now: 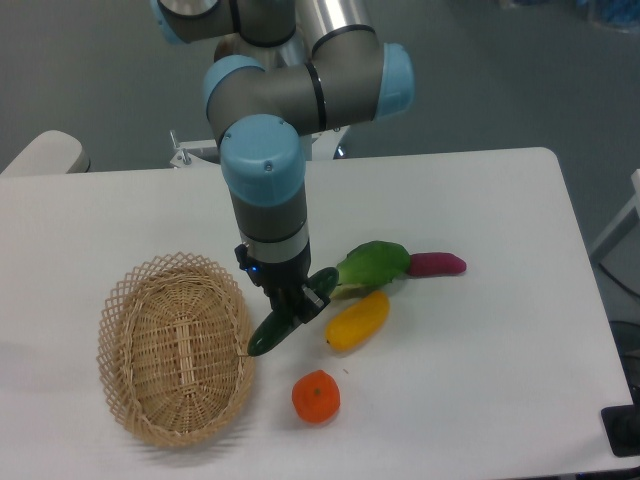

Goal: Pick up the cucumber from the table
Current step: 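Lift the cucumber and carry it toward the wicker basket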

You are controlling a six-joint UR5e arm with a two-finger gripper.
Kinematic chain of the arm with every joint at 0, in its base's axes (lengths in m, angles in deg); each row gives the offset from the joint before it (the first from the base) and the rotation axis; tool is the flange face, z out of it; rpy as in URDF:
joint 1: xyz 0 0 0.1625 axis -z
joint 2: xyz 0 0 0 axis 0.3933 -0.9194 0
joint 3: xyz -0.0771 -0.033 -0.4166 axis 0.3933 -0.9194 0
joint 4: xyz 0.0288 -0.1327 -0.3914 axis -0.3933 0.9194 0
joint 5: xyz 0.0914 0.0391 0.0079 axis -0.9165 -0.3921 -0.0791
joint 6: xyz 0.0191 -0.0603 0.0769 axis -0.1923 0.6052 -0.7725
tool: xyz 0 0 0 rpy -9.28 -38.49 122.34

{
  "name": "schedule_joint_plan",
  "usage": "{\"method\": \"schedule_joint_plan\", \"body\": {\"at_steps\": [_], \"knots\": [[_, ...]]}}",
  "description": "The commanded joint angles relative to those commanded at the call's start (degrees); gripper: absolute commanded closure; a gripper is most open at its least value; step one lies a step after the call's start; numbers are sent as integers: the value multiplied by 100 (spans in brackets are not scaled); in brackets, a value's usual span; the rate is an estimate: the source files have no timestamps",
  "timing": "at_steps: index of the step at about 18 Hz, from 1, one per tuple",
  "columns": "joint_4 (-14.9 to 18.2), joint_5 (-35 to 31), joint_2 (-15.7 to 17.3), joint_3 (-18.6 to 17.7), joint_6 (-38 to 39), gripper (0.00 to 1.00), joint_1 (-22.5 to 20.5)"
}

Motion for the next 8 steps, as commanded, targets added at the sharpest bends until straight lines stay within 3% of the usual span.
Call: {"method": "schedule_joint_plan", "body": {"at_steps": [8], "knots": [[-9, 17, 26, -18, 35, 71, -26]]}}
